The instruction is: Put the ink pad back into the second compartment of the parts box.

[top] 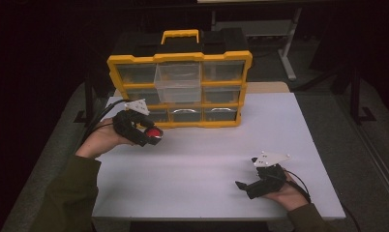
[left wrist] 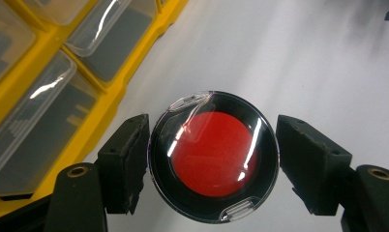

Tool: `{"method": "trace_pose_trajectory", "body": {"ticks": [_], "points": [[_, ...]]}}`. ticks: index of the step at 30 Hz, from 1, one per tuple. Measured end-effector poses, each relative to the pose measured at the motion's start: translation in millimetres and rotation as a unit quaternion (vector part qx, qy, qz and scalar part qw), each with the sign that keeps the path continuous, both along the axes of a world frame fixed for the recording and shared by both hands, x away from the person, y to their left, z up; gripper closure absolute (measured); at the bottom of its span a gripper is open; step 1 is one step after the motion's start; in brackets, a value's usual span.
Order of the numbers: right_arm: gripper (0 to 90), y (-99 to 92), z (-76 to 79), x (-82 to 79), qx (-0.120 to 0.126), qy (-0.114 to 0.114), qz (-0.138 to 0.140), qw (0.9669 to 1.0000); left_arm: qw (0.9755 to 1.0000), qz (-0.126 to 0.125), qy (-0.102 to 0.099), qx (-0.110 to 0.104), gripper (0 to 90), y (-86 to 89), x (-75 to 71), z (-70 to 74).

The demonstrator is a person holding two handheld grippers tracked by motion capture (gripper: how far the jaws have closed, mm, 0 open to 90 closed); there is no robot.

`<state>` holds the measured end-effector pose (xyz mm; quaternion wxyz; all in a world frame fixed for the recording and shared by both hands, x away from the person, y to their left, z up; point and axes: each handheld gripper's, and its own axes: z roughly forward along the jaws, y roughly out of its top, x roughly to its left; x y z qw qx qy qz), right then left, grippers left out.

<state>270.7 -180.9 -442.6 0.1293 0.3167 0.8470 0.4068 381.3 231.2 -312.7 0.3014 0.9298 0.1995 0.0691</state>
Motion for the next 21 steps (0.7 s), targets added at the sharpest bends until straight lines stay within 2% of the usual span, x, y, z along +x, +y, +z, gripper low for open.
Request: {"method": "trace_pose_trajectory", "body": {"ticks": [3,12,13,21], "points": [[0.0,0.1,0.0,0.0,0.000,0.000,0.000,1.0000,1.0000,-0.001,-0.007,-0.002,29.9,1.6,0.8,6.8],[0.0,0.2,-0.1,-0.1,0.000,0.000,0.001,1.0000,0.9999,-0.003,-0.011,-0.001,29.9,2.9,2.4,22.7],[0.0,0.2,-0.1,-0.1,0.000,-0.001,0.001,1.0000,0.9999,-0.002,-0.010,-0.006,29.9,3.2,2.6,25.1],[0.0,0.4,-0.1,-0.1,-0.001,-0.001,0.001,1.0000,0.9998,-0.005,-0.017,-0.004,29.9,6.3,4.8,47.3]]}}
